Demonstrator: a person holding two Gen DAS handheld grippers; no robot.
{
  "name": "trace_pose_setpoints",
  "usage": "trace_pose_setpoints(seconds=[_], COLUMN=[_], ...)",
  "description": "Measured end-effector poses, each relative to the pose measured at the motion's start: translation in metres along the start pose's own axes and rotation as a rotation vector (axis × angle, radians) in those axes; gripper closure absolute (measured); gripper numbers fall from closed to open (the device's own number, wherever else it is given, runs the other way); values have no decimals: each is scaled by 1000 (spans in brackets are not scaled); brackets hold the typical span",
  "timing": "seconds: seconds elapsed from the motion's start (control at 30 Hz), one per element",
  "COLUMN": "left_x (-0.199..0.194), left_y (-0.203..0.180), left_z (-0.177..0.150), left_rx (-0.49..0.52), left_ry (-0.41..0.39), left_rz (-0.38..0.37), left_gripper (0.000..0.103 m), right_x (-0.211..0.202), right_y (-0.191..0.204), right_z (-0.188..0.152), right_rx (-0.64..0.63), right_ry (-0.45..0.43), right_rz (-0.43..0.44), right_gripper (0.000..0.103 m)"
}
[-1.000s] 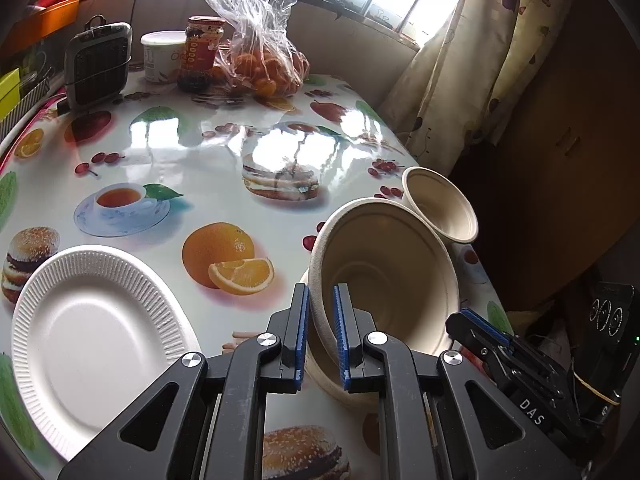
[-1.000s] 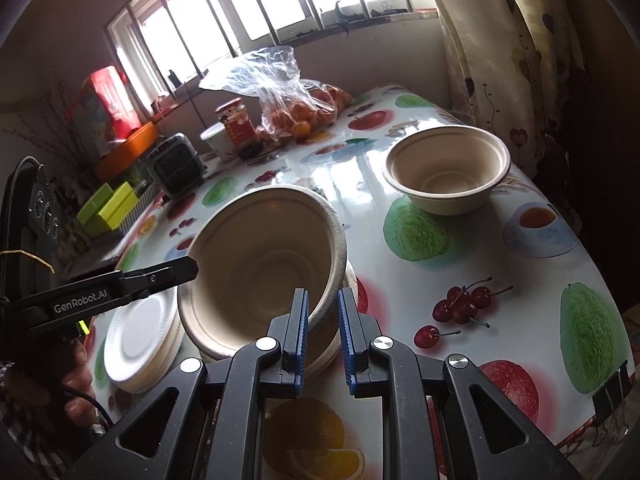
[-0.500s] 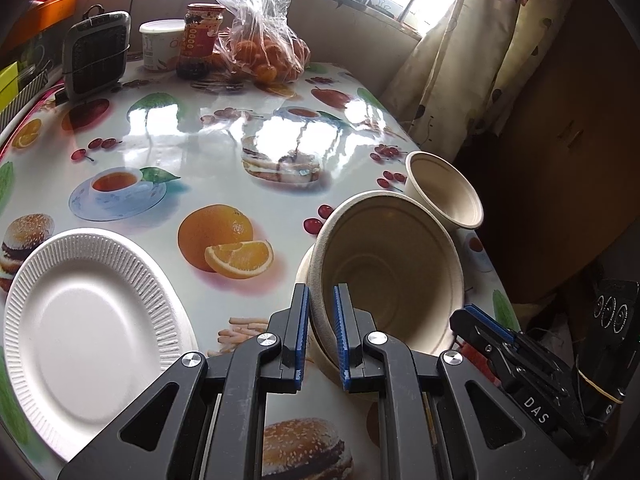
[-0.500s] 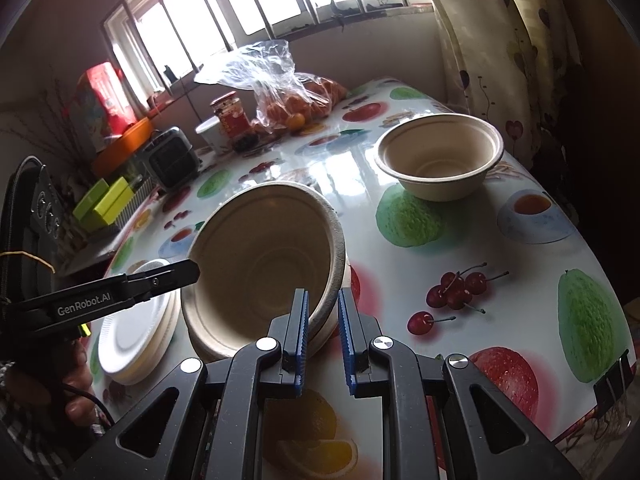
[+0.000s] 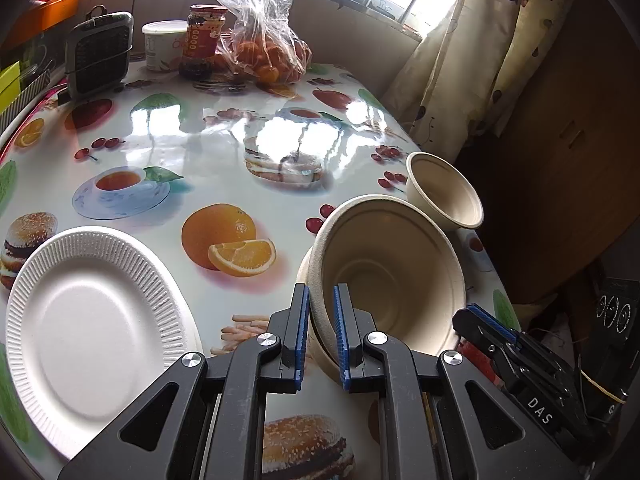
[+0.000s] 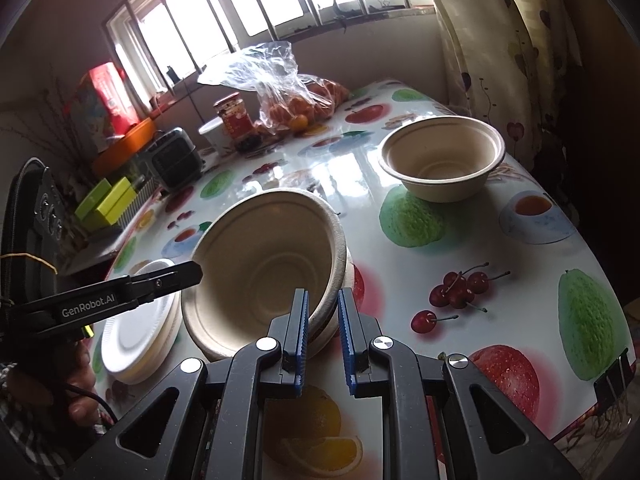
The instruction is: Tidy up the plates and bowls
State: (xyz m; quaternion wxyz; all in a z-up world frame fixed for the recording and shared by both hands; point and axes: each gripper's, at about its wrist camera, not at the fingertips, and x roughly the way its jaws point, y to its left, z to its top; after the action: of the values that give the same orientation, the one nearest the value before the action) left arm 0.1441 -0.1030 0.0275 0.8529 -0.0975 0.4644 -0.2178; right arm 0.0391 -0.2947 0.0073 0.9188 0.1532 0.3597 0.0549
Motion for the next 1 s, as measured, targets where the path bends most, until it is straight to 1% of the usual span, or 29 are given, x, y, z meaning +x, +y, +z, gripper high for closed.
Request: trace_pose_setpoints(seconds=[0.37,1.0], left_x=[-1,9], left_y=[-1,2], left_z=[-4,-4], left_rx=[0,-11], left_ry=[8,31], left_rz=[4,17], left_gripper=[90,90], right_x=[-6,5], right_y=[2,-2], right_z=[2,1], right_rx=[11,16], right_ry=[-1,22], right_rz=[5,6], right_gripper=[88,86])
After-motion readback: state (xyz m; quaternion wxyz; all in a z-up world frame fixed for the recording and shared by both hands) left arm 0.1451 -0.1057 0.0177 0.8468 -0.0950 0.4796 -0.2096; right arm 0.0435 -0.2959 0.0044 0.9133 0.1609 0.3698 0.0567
